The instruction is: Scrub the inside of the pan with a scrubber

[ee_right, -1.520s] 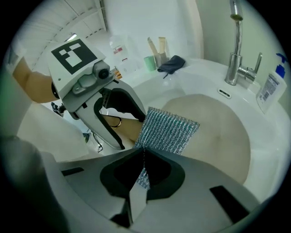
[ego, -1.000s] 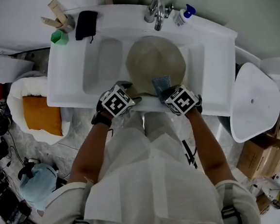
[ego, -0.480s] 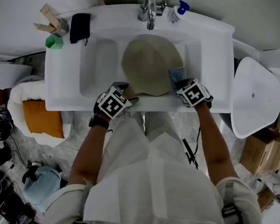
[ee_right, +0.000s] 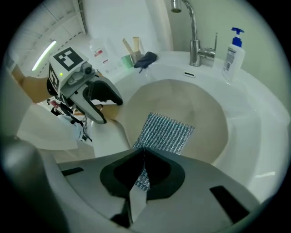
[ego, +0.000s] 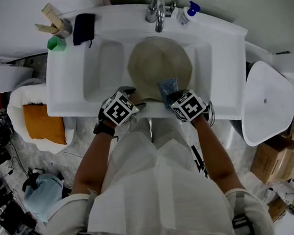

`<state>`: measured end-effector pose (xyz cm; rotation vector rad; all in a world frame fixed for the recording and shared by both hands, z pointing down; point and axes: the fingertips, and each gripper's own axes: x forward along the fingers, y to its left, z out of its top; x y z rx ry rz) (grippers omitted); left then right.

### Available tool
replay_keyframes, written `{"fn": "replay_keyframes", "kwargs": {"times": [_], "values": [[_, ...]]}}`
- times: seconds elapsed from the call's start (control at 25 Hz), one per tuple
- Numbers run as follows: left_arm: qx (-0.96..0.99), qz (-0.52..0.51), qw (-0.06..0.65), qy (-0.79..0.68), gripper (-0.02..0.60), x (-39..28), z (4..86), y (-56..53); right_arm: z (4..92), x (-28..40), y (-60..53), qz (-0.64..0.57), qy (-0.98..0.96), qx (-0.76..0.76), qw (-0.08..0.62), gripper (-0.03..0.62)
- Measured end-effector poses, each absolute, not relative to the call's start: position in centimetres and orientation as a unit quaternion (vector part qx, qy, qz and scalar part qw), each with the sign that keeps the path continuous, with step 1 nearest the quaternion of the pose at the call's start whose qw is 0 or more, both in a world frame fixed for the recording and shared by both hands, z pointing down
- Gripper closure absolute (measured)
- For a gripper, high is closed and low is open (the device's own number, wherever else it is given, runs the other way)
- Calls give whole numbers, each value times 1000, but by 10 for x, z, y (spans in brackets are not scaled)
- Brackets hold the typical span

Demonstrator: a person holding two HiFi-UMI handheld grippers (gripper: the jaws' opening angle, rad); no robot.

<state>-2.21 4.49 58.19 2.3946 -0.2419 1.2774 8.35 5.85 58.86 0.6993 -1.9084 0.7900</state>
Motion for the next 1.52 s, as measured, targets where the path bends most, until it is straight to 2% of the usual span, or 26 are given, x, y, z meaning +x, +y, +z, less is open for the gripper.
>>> {"fn": "replay_keyframes", "kwargs": {"times": [0.24, 0.56, 0.76, 1.2, 1.52], "values": [[860, 457, 208, -88, 273, -21, 583, 44, 586, 68, 56, 319, -787, 274, 452, 579], [862, 454, 206, -91, 276, -20, 583, 43, 599, 138, 49, 319, -746, 323, 487, 579], [860, 458, 204, -93, 278, -20, 584, 41, 607, 175, 34, 326, -721, 375, 484, 579], [856, 462, 210, -98, 279, -19, 586, 41, 617, 219, -23, 318, -698, 432, 474, 579], [855, 462, 216, -101, 282, -16, 584, 39, 623, 235, -65, 290, -695, 422, 504, 579]]}}
